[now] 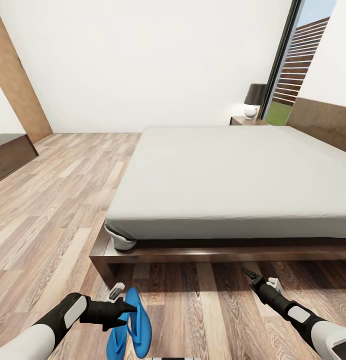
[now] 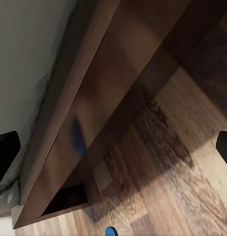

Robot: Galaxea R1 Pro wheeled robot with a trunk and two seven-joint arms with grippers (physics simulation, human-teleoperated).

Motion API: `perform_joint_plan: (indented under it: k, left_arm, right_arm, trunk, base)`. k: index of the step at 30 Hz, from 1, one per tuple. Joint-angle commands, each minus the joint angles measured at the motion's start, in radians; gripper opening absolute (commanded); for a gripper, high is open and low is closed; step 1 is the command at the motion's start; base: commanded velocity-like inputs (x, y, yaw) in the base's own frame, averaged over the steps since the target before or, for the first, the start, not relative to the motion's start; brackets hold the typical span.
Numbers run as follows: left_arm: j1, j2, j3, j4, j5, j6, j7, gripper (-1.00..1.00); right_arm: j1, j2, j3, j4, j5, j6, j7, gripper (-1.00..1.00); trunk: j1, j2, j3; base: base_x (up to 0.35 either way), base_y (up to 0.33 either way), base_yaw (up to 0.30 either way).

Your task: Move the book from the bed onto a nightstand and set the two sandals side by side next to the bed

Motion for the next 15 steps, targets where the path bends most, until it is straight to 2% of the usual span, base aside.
perform_joint_plan:
  k: [1,9,12,14,15]
  left_arm:
    - [-0.001,0.001,-0.004,0.0,-0.001,0.002,-0.005,-1.0]
    - [-0.001,0.002,-0.005,0.0,-0.001,0.002,-0.007,-1.0]
    - [-0.001,0.004,-0.004,0.0,-0.001,0.002,-0.007,-1.0]
    - [-0.001,0.005,-0.003,0.0,-0.001,0.002,-0.008,-1.0]
    - [-0.001,0.005,-0.003,0.0,-0.001,0.002,-0.008,-1.0]
  right_arm:
    - [-0.001,-0.001,0.006,0.003,-0.004,0.007,0.011,1.0]
    - [-0.001,-0.004,0.006,0.004,0.09,0.006,0.03,1.0]
    - [0.008,-0.009,0.005,0.003,0.127,0.004,0.096,1.0]
    - [0.021,-0.018,0.004,0.004,0.172,0.004,0.155,1.0]
    - [0.03,-0.028,0.005,0.003,0.217,0.003,0.206,1.0]
  trunk:
    - [0.0,0.0,-0.001]
    - [0.0,0.0,-0.001]
    - [0.0,0.0,-0.001]
    - [0.0,0.0,-0.001]
    - [0.0,0.0,-0.001]
  base:
    - [0.0,0.0,0.0]
    - [0.0,0.0,0.0]
    - [0.0,0.0,0.0]
    - [0.0,0.0,0.0]
    - [0.0,0.0,0.0]
